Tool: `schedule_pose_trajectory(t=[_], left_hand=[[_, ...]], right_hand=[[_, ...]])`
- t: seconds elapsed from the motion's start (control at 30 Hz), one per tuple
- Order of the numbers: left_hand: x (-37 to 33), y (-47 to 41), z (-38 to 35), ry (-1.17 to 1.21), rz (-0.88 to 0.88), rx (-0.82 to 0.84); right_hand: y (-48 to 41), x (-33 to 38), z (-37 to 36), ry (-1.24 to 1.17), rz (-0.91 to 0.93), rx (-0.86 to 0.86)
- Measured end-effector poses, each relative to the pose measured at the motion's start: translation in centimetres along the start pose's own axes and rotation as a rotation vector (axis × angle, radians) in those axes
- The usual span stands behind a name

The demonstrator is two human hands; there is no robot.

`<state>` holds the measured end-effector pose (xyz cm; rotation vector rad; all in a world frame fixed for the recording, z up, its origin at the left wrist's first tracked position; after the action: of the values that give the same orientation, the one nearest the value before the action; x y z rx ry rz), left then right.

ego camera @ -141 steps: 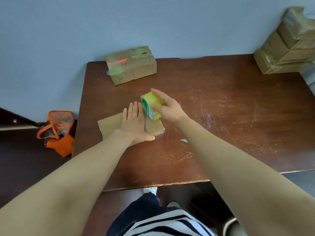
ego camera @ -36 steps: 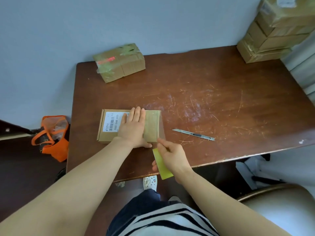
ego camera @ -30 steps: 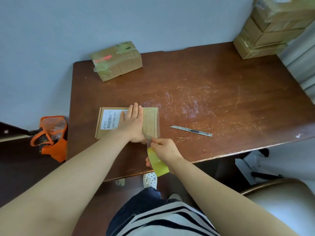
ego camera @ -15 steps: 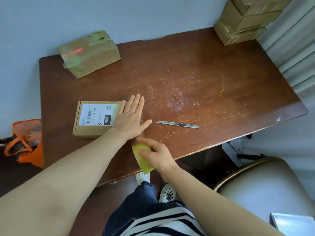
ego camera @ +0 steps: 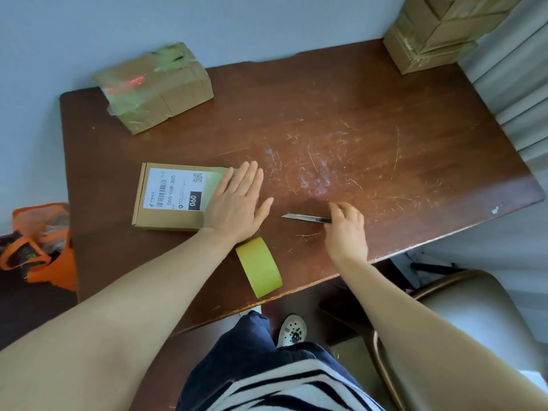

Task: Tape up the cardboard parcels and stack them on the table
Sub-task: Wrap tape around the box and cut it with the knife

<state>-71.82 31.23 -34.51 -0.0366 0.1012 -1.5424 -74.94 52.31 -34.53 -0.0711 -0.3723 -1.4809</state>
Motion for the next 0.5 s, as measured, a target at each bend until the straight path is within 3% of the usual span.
schedule_pose_trajectory(t=[0.1,0.23,0.3,0.37,0.43,0.5], left_hand=[[-0.2,0.5,0.2,-0.016,-0.015,-0.073],[-0.2,0.6,0.3,-0.007,-0.026,-0.032],[0.1,0.3,0.5,0.105,-0.013,-0.015],[0.8,-0.1,1.4,0.397,0.08,-0.025],[1.4,0.3,3.0,0.597,0.209,-0.153],[2.2,1.9,4.7,0.651,0.426,-0.322]], right_hand=[[-0.4,-1.4,-0.6,0.241,0.111,0.022],[-0.1,-1.3,-0.6,0.159,0.047,0.06],[-0.1,-0.5,-0.5,-0.015,-0.047,0.069],[-0.2,1.4,-0.6,-0.319,-0.125,0.1],[-0.5,4.1,-0.6,-0.6,-0.215,0.176],[-1.0,7.0,-0.5,-0.708,-0.193,0.247]])
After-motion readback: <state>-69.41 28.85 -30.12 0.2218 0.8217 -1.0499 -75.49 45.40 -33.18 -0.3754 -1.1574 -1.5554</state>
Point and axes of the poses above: each hand's wrist, its own y-axis away from the middle knuckle, its own z-axis out of the back of the hand, x = y × z, the point moved 4 cm from there along -y, towards the middle knuckle, and after that the axes turned 8 degrees about -x, right-handed, at the moved point
